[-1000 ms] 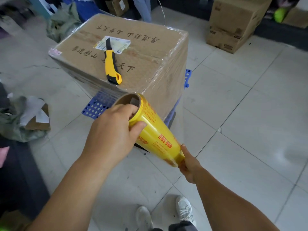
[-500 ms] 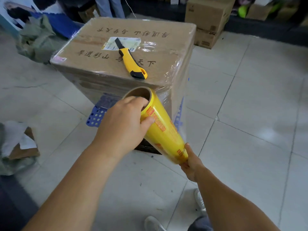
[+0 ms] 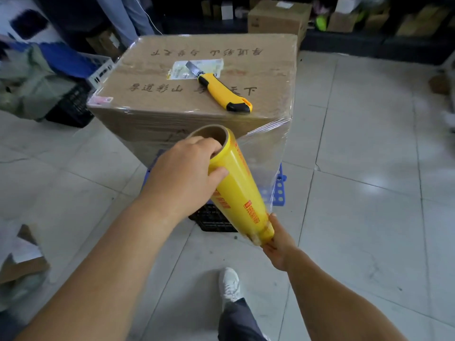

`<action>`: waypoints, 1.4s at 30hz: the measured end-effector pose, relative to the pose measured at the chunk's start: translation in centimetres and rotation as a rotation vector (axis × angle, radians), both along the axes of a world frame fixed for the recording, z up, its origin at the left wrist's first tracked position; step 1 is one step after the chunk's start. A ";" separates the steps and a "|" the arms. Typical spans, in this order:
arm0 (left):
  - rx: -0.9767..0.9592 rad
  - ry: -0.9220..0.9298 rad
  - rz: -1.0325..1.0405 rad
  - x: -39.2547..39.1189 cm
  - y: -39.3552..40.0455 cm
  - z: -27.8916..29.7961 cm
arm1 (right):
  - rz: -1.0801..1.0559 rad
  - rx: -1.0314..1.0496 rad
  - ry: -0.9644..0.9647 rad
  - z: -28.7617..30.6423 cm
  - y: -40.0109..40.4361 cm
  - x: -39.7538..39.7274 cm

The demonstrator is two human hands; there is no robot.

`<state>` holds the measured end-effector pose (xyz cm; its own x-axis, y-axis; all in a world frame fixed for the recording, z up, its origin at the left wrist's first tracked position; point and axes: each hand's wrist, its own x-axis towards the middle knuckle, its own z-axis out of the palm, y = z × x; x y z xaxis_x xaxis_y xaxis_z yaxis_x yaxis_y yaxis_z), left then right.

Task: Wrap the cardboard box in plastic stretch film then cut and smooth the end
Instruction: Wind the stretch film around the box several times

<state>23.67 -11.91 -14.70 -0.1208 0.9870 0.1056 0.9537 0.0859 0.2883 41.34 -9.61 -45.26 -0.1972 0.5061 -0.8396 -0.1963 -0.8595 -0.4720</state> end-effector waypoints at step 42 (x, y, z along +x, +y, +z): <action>0.022 0.018 -0.725 -20.6 0.9 -0.6 | -0.648 -0.106 -0.097 0.5 -12.4 -22.5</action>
<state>3.11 -11.00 -15.31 0.5655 0.8156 0.1225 0.7730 -0.5759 0.2662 18.87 -21.98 -44.77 0.1987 0.4106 -0.8899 -0.6499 -0.6245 -0.4332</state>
